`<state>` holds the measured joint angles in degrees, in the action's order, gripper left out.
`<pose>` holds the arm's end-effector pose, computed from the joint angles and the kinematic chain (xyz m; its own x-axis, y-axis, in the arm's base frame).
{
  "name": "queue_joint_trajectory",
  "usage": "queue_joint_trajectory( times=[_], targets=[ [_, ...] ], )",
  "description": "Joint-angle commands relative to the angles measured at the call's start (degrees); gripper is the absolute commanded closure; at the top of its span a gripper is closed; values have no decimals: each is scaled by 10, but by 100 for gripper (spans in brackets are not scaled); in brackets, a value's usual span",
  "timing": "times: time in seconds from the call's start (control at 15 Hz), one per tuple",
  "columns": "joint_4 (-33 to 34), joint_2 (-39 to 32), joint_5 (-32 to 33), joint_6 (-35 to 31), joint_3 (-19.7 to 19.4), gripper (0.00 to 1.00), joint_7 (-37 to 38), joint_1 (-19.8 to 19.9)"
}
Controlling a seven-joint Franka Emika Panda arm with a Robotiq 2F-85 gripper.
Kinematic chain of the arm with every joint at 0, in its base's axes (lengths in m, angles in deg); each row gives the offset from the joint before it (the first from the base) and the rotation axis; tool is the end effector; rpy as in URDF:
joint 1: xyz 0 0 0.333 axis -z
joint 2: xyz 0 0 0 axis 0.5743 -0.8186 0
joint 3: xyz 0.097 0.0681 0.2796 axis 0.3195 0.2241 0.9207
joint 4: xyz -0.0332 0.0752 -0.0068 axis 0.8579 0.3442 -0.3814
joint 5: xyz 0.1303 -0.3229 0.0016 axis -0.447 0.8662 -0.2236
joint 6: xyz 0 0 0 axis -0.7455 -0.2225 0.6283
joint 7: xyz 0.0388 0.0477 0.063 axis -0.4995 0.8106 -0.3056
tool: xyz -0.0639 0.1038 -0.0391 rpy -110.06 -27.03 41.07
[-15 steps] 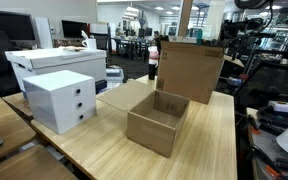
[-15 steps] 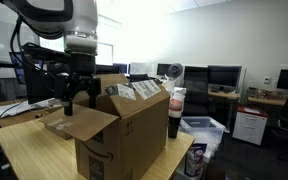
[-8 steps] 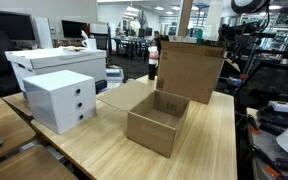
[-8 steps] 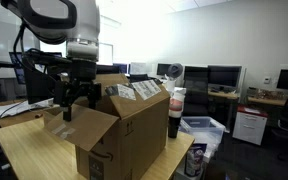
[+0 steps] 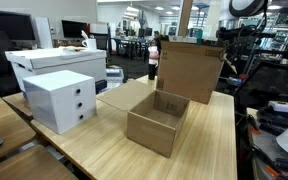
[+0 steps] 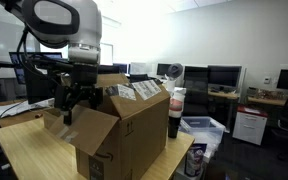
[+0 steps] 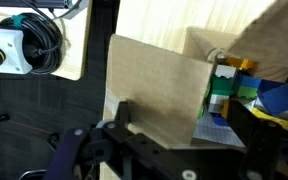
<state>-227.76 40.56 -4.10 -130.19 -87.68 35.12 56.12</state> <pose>0.3188 -0.2044 0.3615 0.2127 -0.9761 0.0440 -0.9670 -0.2038 0.1532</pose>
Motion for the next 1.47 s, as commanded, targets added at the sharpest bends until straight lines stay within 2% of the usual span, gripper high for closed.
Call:
queue_joint_trajectory(
  times=[0.0,0.13,0.47,0.87,1.27,1.4],
  targets=[
    [-17,-3,13,-28,5,25,33,5],
    [-18,-3,11,-29,4,30,38,4],
    [-23,-4,8,-29,3,61,48,3],
    [-25,-5,11,-42,6,93,62,2],
    [-30,-2,11,-56,9,95,74,2],
    [-32,9,35,-61,24,94,111,4]
  ],
)
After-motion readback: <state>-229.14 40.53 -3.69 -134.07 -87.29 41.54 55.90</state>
